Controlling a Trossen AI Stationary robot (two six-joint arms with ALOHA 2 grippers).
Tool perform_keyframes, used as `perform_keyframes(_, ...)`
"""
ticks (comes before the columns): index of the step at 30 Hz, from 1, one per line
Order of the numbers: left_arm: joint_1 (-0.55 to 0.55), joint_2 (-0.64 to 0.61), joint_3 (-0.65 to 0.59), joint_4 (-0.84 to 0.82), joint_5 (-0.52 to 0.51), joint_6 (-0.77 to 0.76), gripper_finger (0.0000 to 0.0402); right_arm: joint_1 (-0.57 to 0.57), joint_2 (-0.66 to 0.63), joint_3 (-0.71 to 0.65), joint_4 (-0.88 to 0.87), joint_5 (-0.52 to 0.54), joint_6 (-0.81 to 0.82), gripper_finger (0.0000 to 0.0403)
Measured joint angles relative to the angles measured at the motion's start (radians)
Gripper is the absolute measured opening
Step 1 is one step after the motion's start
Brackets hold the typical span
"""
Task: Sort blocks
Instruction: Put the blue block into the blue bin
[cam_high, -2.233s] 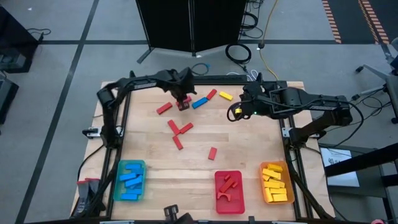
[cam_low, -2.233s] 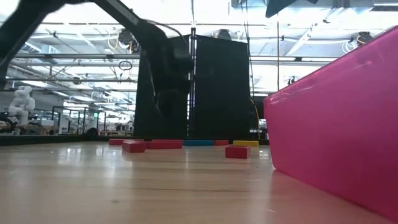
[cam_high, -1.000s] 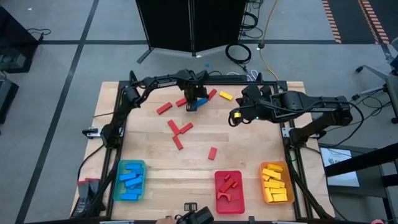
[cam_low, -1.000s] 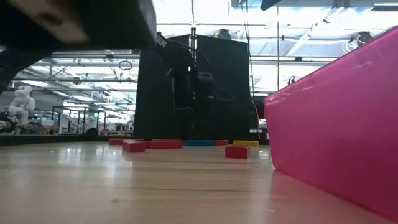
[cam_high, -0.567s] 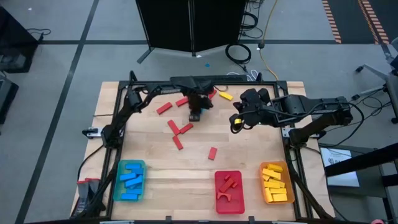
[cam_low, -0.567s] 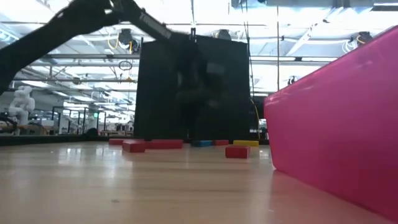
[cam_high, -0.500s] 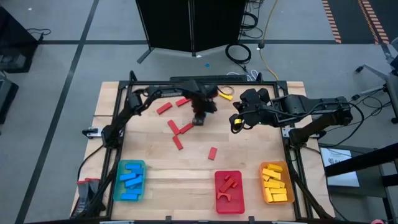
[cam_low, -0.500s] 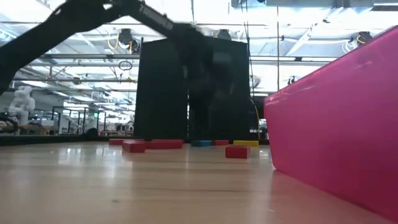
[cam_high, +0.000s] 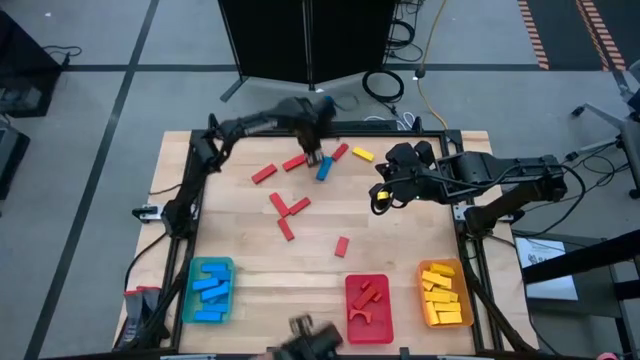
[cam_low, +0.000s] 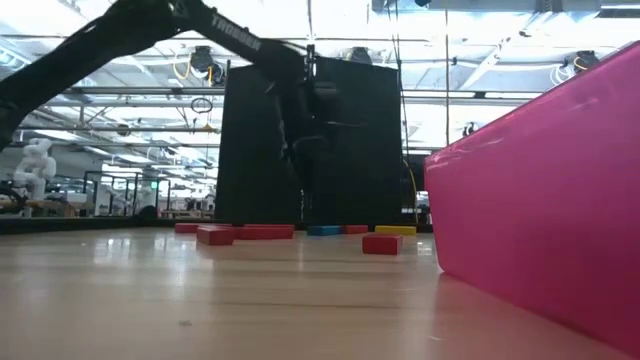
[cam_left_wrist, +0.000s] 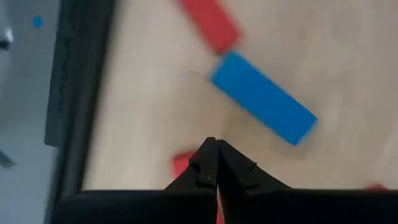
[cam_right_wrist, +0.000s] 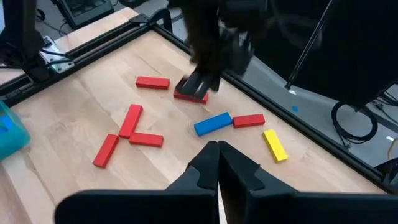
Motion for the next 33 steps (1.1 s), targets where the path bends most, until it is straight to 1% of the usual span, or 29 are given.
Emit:
perform_keyframes(3,0.082,-0.001,0.002,0.061,0.043,-0.052,0.0000,0.000,0.000,0.000,-0.001,0.001,-0.016,0.0000)
perform_keyframes(6,0.116,0.000,0.001,0.149,0.057,-0.083,0.0000,0.000,0.000,0.000,-0.001,0.004,-0.016,0.0000)
perform_keyframes(8,0.110,0.006,0.003,0.172,0.077,-0.089,0.0000,-0.001,0.000,0.000,0.001,0.005,-0.015,0.0000)
perform_keyframes(11,0.093,0.038,0.002,0.144,0.094,-0.097,0.0000,-0.001,0.000,0.000,0.007,0.005,-0.015,0.0000)
perform_keyframes(13,0.087,0.060,0.000,0.134,0.133,-0.127,0.0000,-0.001,0.000,0.000,0.010,0.005,-0.015,0.0000)
perform_keyframes(17,0.085,0.095,0.001,0.140,0.244,-0.189,0.0000,-0.001,0.000,0.000,0.010,0.005,-0.015,0.0000)
perform_keyframes(21,0.085,0.129,0.001,0.125,0.290,-0.220,0.0000,-0.001,0.000,0.000,0.010,0.005,-0.015,0.0000)
perform_keyframes(23,0.084,0.136,0.001,0.120,0.287,-0.221,0.0000,-0.001,0.000,0.000,0.010,0.005,-0.015,0.0000)
perform_keyframes(25,0.082,0.152,0.001,0.098,0.215,-0.232,0.0000,-0.001,0.000,0.000,0.010,0.003,-0.014,0.0000)
perform_keyframes(26,0.082,0.160,0.001,0.093,0.203,-0.242,0.0000,-0.001,0.000,0.000,0.010,0.001,-0.013,0.0000)
perform_keyframes(29,0.080,0.165,0.002,0.088,0.254,-0.245,0.0000,0.000,0.000,0.000,0.010,0.000,-0.011,0.0000)
perform_keyframes(32,0.063,0.169,0.004,0.095,0.270,-0.241,0.0000,0.000,0.000,0.000,0.012,-0.004,-0.011,0.0000)
perform_keyframes(33,0.059,0.169,0.008,0.096,0.303,-0.241,0.0000,0.000,0.000,0.000,0.015,-0.010,-0.011,0.0000)
